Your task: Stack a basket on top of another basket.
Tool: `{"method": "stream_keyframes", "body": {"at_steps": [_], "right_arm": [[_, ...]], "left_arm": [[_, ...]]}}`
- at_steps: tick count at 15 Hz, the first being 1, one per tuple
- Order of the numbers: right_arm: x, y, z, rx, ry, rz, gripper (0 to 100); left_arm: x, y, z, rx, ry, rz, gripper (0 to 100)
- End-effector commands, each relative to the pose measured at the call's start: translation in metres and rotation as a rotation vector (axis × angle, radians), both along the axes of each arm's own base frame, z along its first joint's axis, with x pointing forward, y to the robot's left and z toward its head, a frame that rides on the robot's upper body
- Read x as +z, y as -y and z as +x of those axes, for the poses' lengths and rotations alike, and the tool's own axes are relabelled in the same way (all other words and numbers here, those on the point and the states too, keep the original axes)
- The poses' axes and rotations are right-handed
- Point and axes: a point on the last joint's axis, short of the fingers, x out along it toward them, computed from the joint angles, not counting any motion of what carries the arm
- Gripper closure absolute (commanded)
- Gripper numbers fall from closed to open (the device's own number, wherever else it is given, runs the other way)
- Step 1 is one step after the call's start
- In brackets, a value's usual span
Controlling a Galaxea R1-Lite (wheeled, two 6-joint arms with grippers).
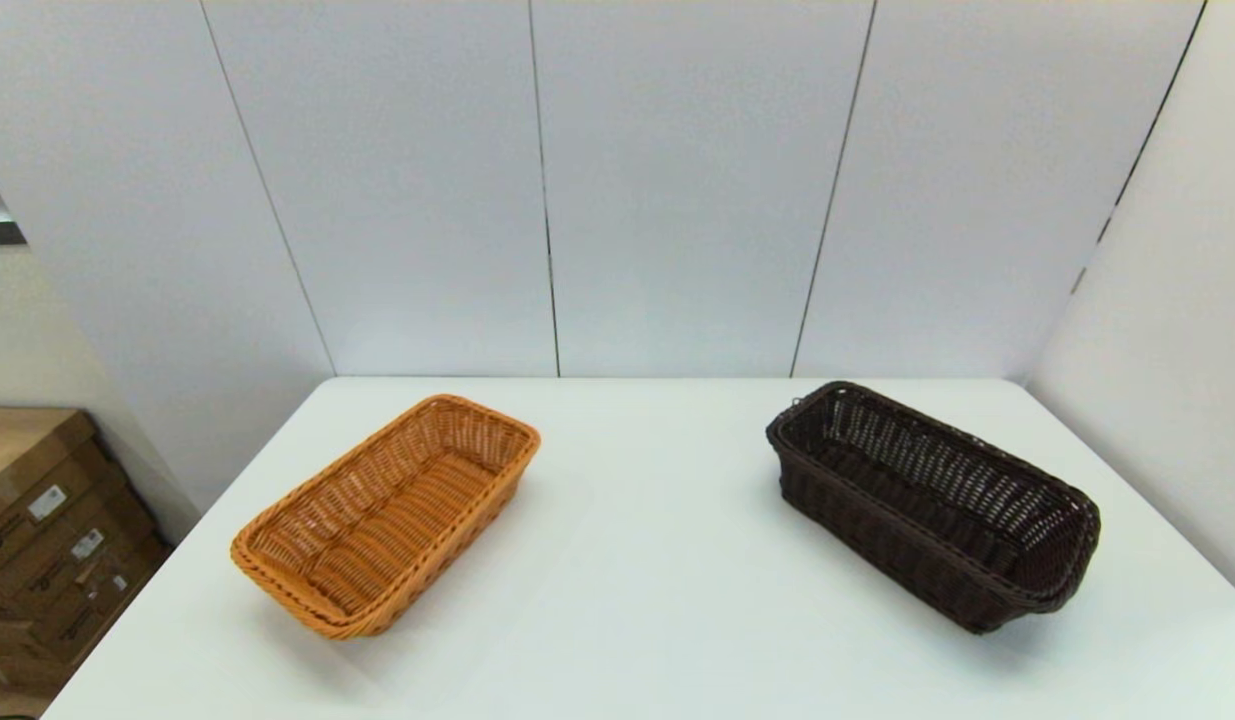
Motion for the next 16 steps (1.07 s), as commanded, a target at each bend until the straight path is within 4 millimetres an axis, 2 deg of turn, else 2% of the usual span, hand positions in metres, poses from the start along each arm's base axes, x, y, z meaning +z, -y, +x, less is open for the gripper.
{"method": "stream_keyframes", "body": {"at_steps": [1, 3, 5, 9, 10, 12, 13, 16], "right_arm": [[0.000, 0.000, 0.000, 0.000, 0.002, 0.000, 0], [0.000, 0.000, 0.000, 0.000, 0.000, 0.000, 0], [0.000, 0.000, 0.000, 0.000, 0.000, 0.000, 0], [0.000, 0.000, 0.000, 0.000, 0.002, 0.000, 0], [0.000, 0.000, 0.000, 0.000, 0.002, 0.000, 0], [0.000, 0.000, 0.000, 0.000, 0.002, 0.000, 0], [0.000, 0.000, 0.000, 0.000, 0.000, 0.000, 0], [0.000, 0.000, 0.000, 0.000, 0.002, -0.003, 0]], "left_arm": [[0.014, -0.001, -0.006, 0.033, -0.037, 0.000, 0], [0.037, -0.002, -0.011, 0.100, -0.101, 0.002, 0], [0.069, -0.003, -0.005, 0.118, -0.115, -0.010, 0], [0.120, -0.005, 0.038, 0.269, -0.238, -0.121, 0], [0.124, -0.006, 0.054, 0.313, -0.294, -0.153, 0], [0.122, -0.008, 0.093, 0.457, -0.434, -0.266, 0], [0.117, -0.008, 0.120, 0.516, -0.505, -0.374, 0], [0.097, -0.007, 0.177, 0.644, -0.655, -0.516, 0]]}}
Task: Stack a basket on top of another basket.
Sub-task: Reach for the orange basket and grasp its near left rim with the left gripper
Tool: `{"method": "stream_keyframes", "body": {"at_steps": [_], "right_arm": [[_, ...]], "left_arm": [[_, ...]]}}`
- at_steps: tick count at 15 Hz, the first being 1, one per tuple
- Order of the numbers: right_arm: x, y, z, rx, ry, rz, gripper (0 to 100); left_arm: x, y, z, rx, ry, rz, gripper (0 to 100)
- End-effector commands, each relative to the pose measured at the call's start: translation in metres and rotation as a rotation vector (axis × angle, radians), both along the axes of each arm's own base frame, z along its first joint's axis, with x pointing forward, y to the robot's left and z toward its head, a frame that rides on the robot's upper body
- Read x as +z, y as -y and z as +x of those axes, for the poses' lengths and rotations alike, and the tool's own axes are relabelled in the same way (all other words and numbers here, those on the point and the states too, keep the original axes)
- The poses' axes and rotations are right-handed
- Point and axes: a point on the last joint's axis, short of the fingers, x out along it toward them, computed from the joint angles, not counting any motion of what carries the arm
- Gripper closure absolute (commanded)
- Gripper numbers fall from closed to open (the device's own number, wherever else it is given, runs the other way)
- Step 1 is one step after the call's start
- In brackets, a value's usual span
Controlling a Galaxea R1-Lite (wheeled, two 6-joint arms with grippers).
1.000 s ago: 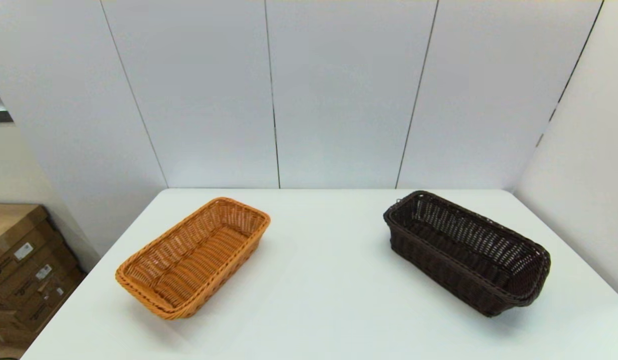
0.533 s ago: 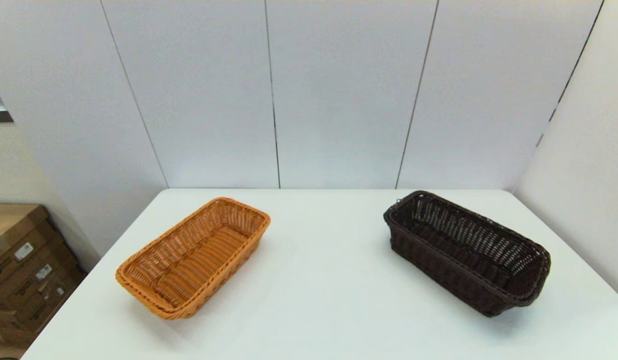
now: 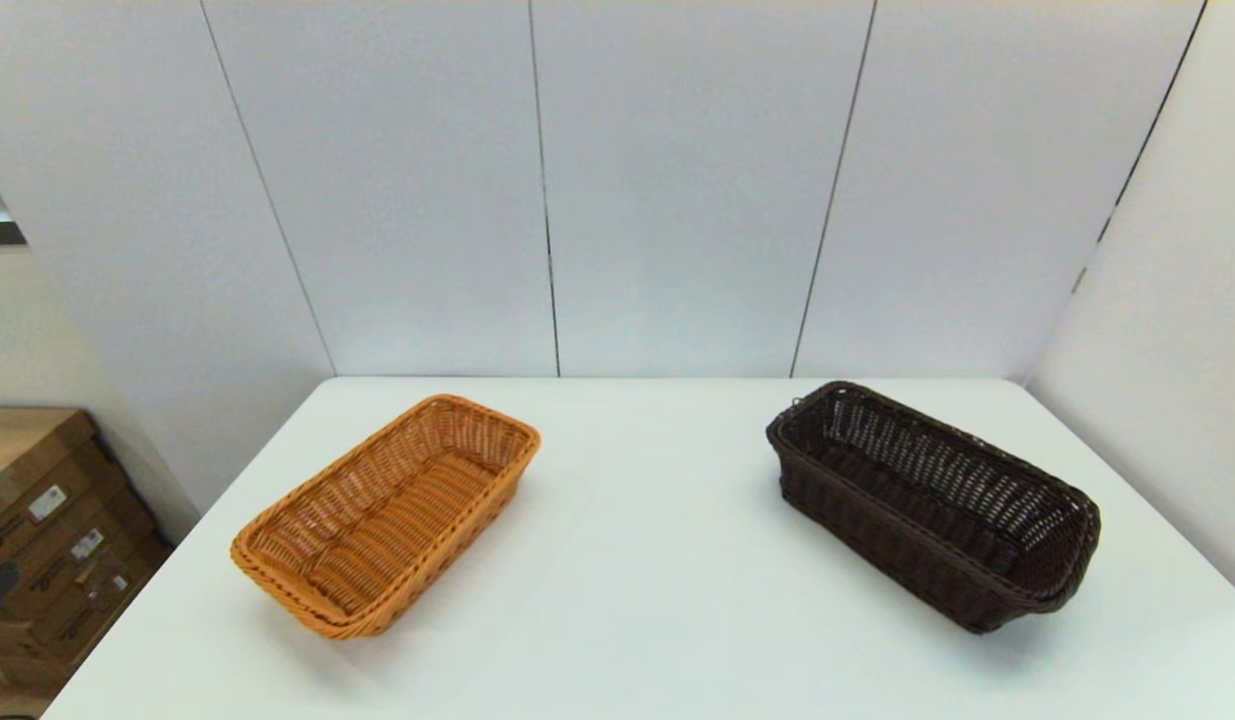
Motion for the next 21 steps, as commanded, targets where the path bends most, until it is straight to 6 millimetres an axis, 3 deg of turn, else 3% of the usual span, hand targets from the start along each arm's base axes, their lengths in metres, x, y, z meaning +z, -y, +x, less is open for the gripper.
{"method": "stream_keyframes", "body": {"at_steps": [1, 3, 9, 11, 16, 21], "right_arm": [[0.000, 0.000, 0.000, 0.000, 0.000, -0.001, 0], [0.000, 0.000, 0.000, 0.000, 0.000, -0.001, 0], [0.000, 0.000, 0.000, 0.000, 0.000, -0.002, 0], [0.000, 0.000, 0.000, 0.000, 0.000, -0.004, 0], [0.000, 0.000, 0.000, 0.000, 0.000, -0.007, 0], [0.000, 0.000, 0.000, 0.002, 0.000, -0.008, 0]], "left_arm": [[-0.032, 0.000, 0.113, 0.285, -0.281, -0.267, 0], [-0.046, 0.004, 0.144, 0.330, -0.341, -0.305, 0], [-0.089, 0.053, 0.198, 0.308, -0.468, -0.366, 0], [-0.096, 0.063, 0.201, 0.278, -0.501, -0.388, 0], [-0.123, 0.066, 0.213, 0.279, -0.622, -0.472, 0], [-0.131, 0.046, 0.217, 0.347, -0.651, -0.561, 0]]}}
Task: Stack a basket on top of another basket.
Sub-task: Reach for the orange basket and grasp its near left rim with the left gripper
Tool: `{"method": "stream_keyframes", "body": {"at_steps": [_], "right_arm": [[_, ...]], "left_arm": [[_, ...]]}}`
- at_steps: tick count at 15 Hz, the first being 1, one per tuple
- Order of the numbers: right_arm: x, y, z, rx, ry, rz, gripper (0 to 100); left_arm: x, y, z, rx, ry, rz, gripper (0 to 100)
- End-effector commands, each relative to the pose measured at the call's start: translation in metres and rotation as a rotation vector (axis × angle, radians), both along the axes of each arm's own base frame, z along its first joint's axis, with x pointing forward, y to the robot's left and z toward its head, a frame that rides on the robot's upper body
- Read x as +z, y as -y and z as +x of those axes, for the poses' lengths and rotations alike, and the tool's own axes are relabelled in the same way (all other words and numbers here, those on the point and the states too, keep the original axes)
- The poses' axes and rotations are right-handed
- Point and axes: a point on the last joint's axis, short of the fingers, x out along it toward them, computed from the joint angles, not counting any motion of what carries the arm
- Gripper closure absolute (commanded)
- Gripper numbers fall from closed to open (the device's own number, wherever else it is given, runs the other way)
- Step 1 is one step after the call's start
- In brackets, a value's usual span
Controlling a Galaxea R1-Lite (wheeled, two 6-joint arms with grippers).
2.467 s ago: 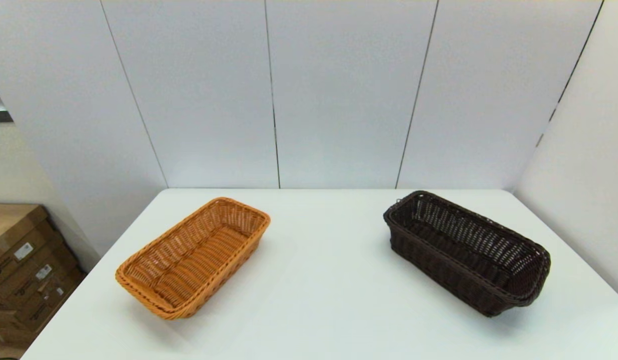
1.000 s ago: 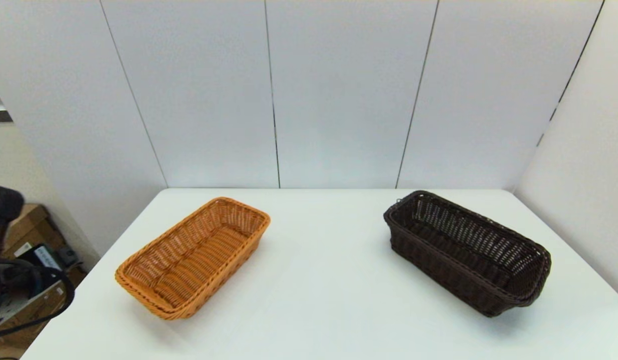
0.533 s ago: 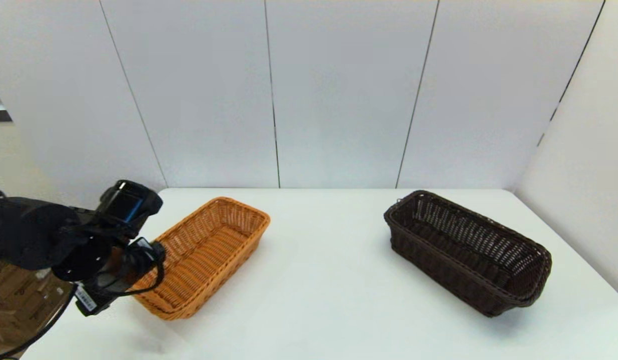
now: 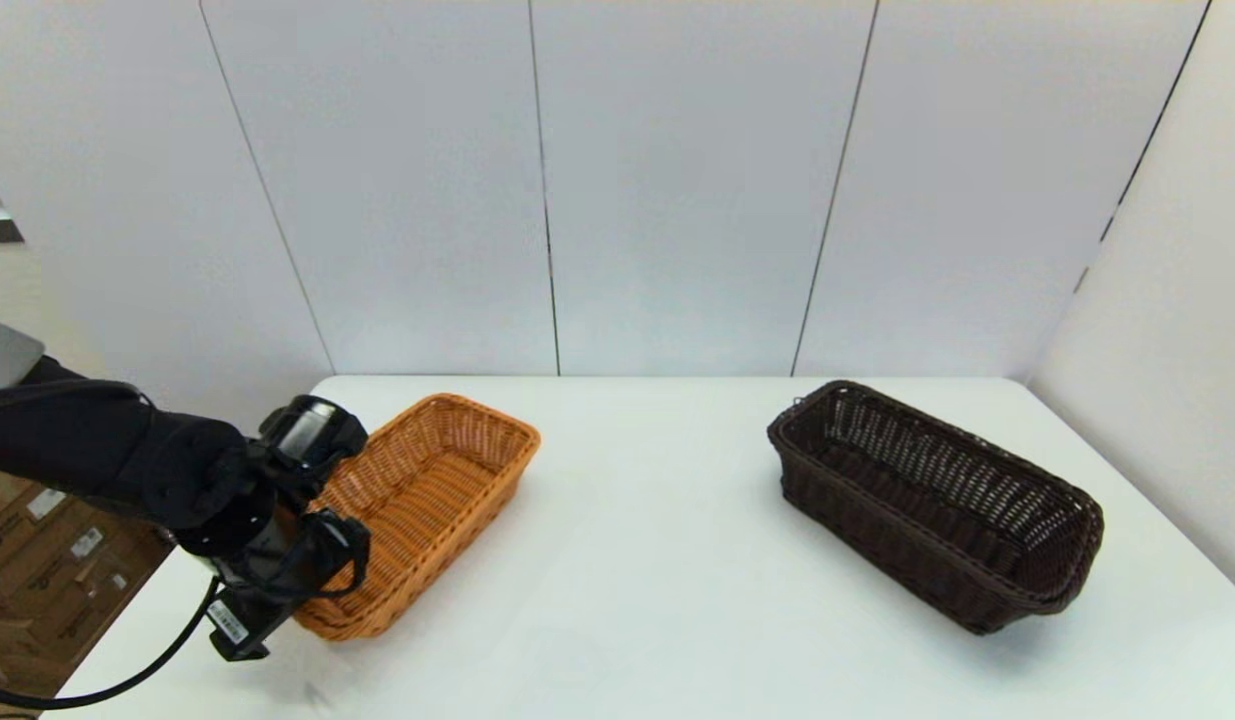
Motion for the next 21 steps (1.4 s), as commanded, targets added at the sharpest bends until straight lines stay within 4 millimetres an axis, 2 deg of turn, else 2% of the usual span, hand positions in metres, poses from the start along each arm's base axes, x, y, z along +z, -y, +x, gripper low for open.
{"method": "stream_keyframes", "body": {"at_steps": [1, 5, 6, 21], "right_arm": [[0.000, 0.000, 0.000, 0.000, 0.002, -0.001, 0], [0.000, 0.000, 0.000, 0.002, 0.002, -0.002, 0], [0.000, 0.000, 0.000, 0.002, 0.002, -0.002, 0], [0.000, 0.000, 0.000, 0.003, 0.002, -0.002, 0]], "left_arm": [[-0.007, -0.013, 0.002, 0.052, -0.027, -0.024, 0], [-0.005, -0.017, 0.003, 0.067, -0.024, -0.043, 0], [-0.004, -0.017, 0.002, 0.062, -0.023, -0.059, 100], [0.001, -0.022, 0.001, 0.055, -0.016, -0.141, 100]]}}
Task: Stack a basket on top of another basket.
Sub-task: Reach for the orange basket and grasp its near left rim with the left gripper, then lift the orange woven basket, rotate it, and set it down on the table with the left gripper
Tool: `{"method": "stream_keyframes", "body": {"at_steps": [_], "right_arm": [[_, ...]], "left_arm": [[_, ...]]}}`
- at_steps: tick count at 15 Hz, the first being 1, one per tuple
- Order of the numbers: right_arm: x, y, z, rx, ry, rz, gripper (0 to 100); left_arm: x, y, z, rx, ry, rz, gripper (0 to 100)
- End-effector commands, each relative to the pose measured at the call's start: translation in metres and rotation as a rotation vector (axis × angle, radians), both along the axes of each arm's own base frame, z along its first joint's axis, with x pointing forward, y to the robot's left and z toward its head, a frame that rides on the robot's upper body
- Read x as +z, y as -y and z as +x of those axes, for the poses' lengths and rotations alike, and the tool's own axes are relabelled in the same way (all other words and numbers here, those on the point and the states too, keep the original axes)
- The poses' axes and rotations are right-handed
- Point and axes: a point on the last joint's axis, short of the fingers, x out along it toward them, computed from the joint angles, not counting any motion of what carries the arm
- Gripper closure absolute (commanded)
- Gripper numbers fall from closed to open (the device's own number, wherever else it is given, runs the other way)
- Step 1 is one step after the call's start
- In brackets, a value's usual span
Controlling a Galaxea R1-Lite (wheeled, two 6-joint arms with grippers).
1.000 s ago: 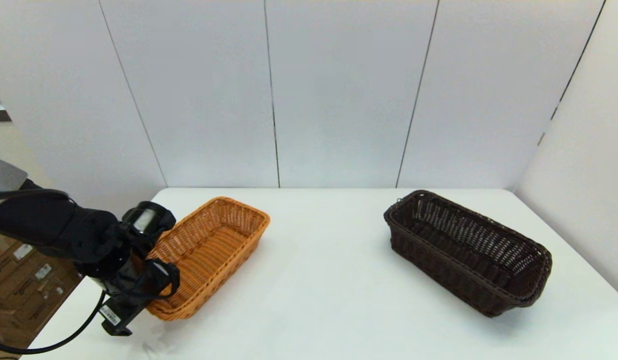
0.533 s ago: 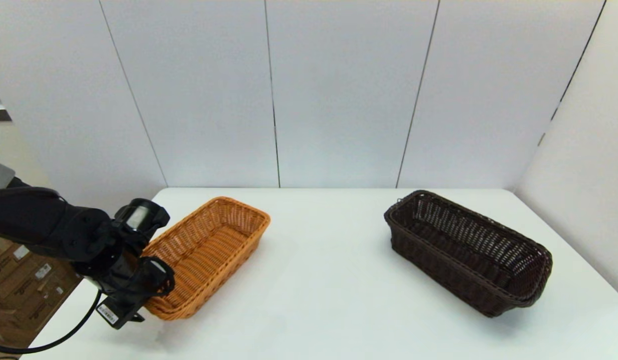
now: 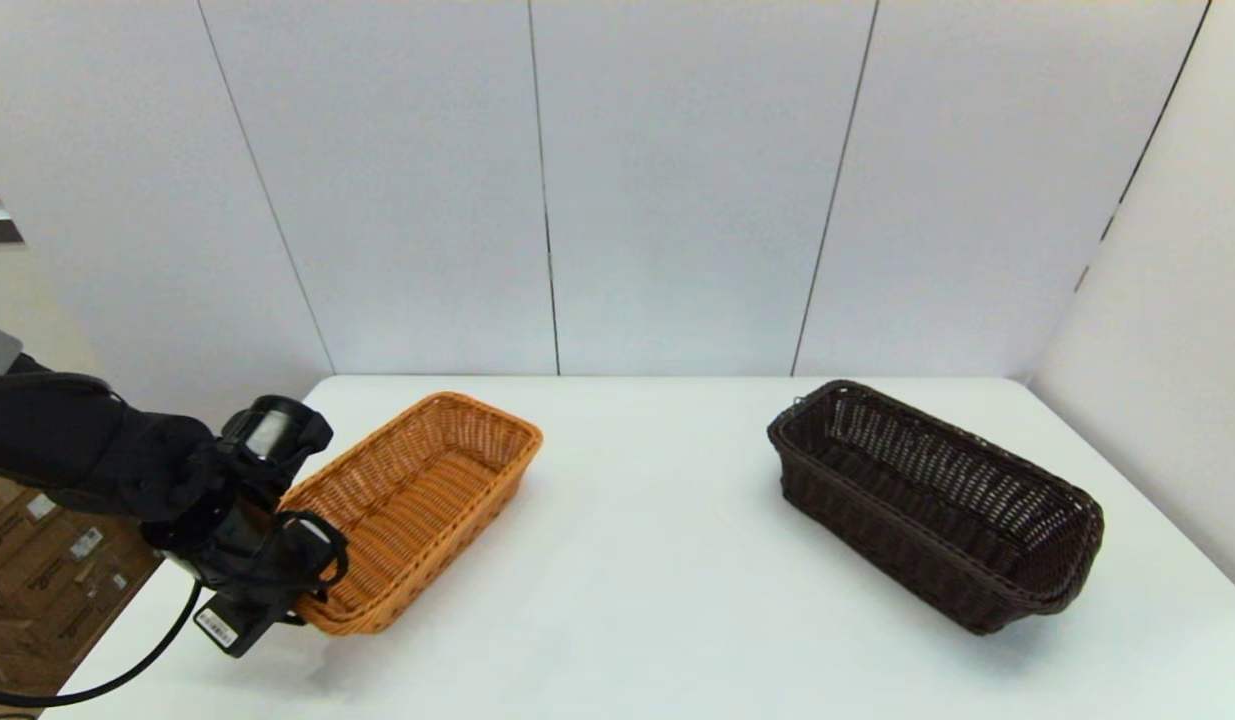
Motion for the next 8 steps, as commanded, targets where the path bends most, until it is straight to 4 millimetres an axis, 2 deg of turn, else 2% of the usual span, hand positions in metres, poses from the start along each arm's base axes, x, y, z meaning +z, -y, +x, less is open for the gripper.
{"method": "stream_keyframes", "body": {"at_steps": [1, 8], "right_arm": [[0.000, 0.000, 0.000, 0.000, 0.001, 0.000, 0], [0.000, 0.000, 0.000, 0.000, 0.001, -0.002, 0]], "left_arm": [[0.010, -0.001, -0.003, 0.002, 0.033, -0.014, 100], [0.063, 0.001, -0.024, -0.104, 0.226, -0.155, 100]]}}
